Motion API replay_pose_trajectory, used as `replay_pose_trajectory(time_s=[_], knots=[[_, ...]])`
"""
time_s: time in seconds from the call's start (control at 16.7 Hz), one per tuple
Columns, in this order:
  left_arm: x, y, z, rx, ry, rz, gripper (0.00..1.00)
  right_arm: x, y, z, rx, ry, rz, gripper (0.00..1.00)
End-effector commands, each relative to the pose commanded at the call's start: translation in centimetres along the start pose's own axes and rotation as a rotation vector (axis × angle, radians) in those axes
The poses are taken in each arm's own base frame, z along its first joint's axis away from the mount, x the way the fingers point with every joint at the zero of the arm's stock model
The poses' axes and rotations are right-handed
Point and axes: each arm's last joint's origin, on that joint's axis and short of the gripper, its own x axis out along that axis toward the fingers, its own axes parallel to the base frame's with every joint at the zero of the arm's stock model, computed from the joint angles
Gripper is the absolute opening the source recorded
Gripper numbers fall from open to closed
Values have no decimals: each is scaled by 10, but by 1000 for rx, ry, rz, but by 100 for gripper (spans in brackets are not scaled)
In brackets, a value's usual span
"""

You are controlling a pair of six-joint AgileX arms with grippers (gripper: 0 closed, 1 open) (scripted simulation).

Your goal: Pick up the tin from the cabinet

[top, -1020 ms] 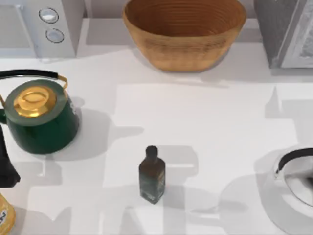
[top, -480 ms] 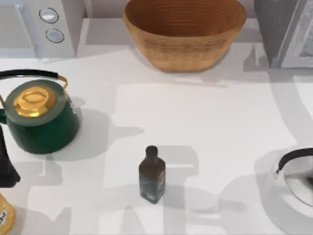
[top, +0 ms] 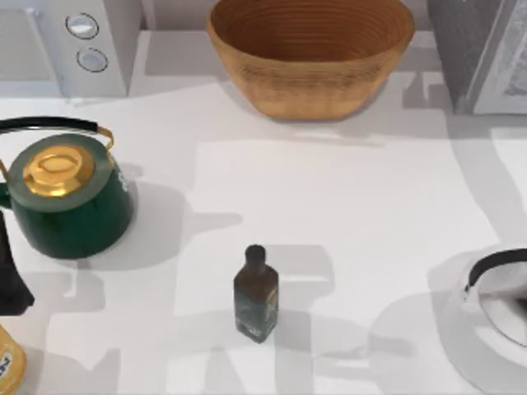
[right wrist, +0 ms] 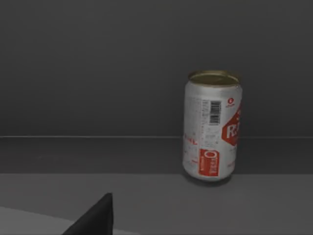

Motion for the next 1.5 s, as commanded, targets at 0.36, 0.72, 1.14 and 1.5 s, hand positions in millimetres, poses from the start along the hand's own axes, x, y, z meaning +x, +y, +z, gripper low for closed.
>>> replay_pose_trajectory(time_s=[0.36,0.72,1.14,1.5], knots=[[0,0,0,0,0,0,100,44,0,-13,0,-2,-8,100],[0,0,0,0,0,0,100,80,-2,-27,1,-9,-12,100],[0,0,0,0,0,0,100,106,-1,-25,1,-10,-12,100],[0,0,0,0,0,0,100,140,-3,-27,1,-9,-12,100]])
